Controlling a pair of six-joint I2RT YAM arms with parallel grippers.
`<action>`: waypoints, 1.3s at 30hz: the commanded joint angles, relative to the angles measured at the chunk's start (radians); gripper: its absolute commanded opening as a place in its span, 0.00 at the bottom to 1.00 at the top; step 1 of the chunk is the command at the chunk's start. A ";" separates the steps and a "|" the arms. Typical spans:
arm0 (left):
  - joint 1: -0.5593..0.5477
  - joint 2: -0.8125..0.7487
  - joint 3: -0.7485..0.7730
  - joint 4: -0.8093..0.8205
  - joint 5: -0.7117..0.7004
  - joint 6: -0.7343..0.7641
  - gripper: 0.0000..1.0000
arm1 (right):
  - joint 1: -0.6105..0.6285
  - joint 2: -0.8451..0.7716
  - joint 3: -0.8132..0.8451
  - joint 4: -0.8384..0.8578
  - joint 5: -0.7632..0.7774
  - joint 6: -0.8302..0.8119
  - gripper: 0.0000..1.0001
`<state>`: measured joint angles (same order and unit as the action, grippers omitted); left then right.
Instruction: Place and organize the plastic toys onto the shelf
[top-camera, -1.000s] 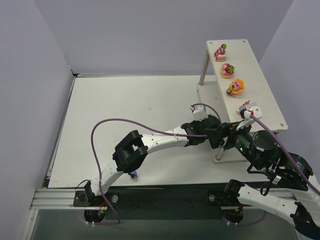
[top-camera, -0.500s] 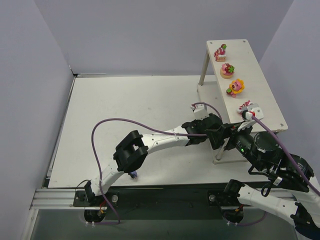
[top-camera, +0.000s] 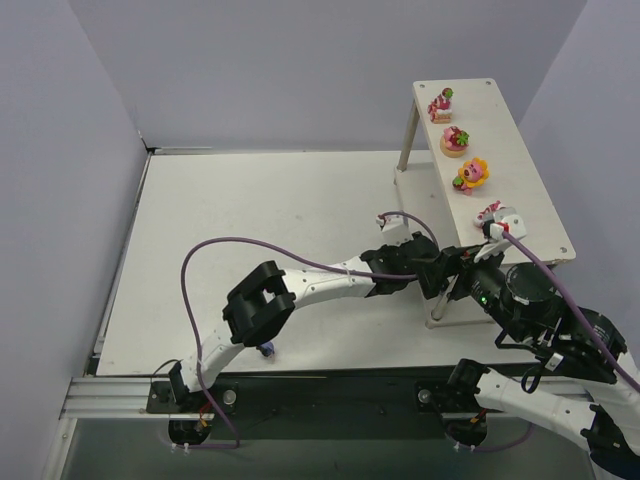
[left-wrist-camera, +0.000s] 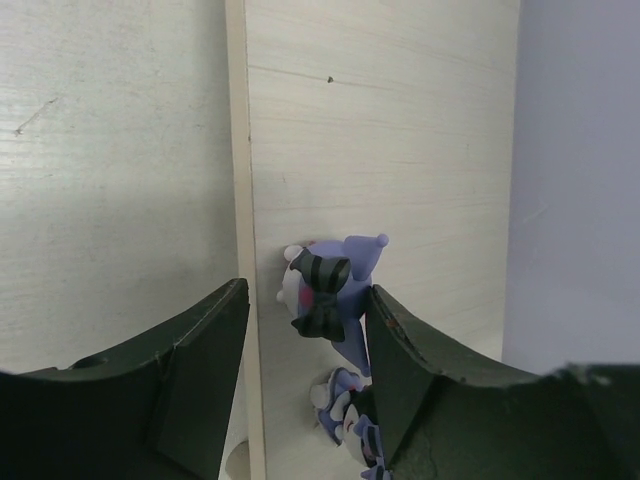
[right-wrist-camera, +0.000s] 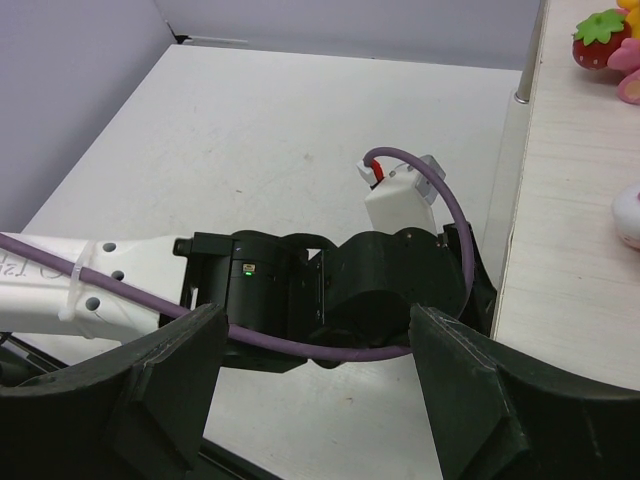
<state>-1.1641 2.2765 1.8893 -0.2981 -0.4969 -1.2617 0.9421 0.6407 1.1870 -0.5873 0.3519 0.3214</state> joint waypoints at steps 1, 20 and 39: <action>0.003 -0.075 -0.036 0.020 -0.052 0.001 0.60 | -0.003 0.023 0.002 0.020 0.029 0.010 0.75; 0.018 -0.112 -0.067 0.154 -0.019 0.113 0.64 | -0.003 0.036 0.006 0.015 0.039 0.004 0.75; 0.092 -0.403 -0.490 0.226 -0.132 0.179 0.97 | -0.003 0.050 0.011 0.015 0.047 0.002 0.79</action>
<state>-1.1191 1.9942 1.5303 -0.0994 -0.5610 -1.1088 0.9421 0.6891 1.1873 -0.5873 0.3668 0.3256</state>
